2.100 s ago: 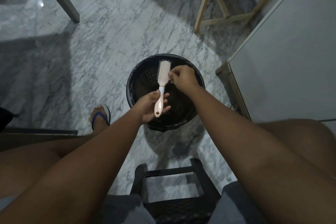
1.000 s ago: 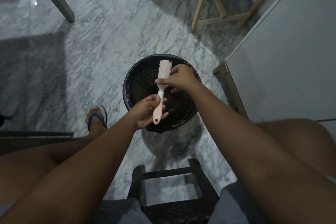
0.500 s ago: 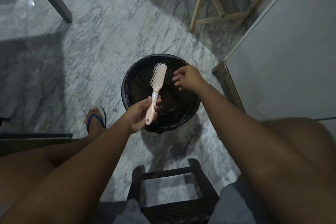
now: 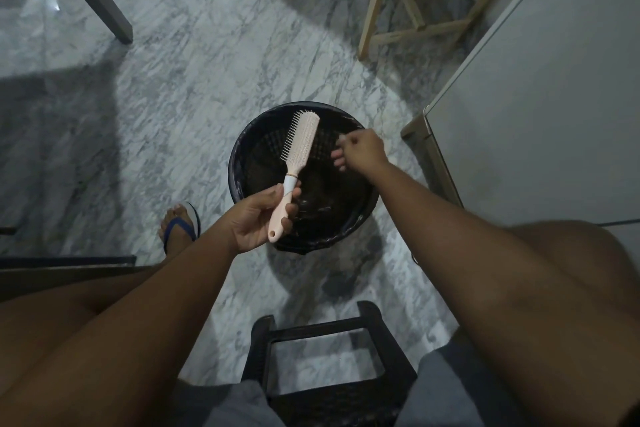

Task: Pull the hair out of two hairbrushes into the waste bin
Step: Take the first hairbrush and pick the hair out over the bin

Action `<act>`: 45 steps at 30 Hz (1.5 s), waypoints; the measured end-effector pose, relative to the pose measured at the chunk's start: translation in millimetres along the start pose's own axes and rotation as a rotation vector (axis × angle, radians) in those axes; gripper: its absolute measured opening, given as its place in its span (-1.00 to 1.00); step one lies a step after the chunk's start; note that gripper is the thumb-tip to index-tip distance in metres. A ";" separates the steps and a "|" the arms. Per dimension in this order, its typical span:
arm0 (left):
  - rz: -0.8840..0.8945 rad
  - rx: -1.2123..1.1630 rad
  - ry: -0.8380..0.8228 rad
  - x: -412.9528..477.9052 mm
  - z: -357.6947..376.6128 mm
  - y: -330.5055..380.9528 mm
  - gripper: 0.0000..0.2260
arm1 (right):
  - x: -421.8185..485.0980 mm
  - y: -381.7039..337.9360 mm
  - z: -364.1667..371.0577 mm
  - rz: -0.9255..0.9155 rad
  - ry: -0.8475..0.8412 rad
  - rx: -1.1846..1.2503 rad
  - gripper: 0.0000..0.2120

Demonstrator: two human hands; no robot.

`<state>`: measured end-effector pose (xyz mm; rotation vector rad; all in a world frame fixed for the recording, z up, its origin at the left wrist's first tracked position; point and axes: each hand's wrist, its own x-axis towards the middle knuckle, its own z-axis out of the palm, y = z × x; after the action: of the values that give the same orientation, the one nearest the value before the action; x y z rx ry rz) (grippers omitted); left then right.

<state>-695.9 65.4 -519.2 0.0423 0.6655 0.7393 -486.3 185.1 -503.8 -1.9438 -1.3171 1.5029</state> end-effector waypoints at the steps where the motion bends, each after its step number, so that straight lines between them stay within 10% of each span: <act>1: -0.003 0.006 -0.006 -0.9 -1.1 1.2 -0.43 | -3.3 4.4 0.4 0.065 -0.119 -0.189 -0.74; 4: -0.045 0.023 -0.025 -2.3 -1.0 2.5 -0.43 | -4.3 19.0 6.9 -0.075 -0.235 -0.706 -0.31; 6: -0.086 0.051 -0.056 -2.4 1.1 2.4 -0.46 | -9.0 16.7 13.1 -0.270 -0.141 -0.410 -0.02; 13: -0.146 0.076 -0.105 -6.2 1.0 1.4 -0.59 | -6.1 -14.0 11.8 -0.459 0.132 0.049 -0.82; 19: -0.062 0.117 0.039 -5.9 0.0 -1.5 -0.75 | -3.7 -25.8 2.8 -0.174 0.106 0.255 -0.61; 25: 0.069 0.231 0.271 8.0 10.0 -12.0 -0.69 | -17.6 -31.2 20.2 -0.407 -0.037 -0.302 -0.22; 30: 0.108 0.240 0.277 13.2 17.2 -17.5 -0.67 | -12.7 -43.4 24.0 -0.455 0.253 -0.229 -0.76; 35: 0.091 0.202 0.252 10.3 15.9 -16.5 -0.68 | -5.3 -51.1 15.9 -0.350 0.196 -0.231 -0.60; 40: 0.108 0.107 0.212 8.2 17.5 -12.8 -0.70 | -2.0 -52.8 8.7 -0.087 0.161 0.361 -0.74; 45: 0.153 0.097 0.272 8.3 12.2 -12.9 -0.70 | -4.2 -32.9 14.2 -0.142 0.120 0.027 -0.76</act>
<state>-676.5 63.3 -517.5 0.0835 0.9653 0.8679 -513.9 194.6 -482.6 -1.8513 -1.3452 1.3101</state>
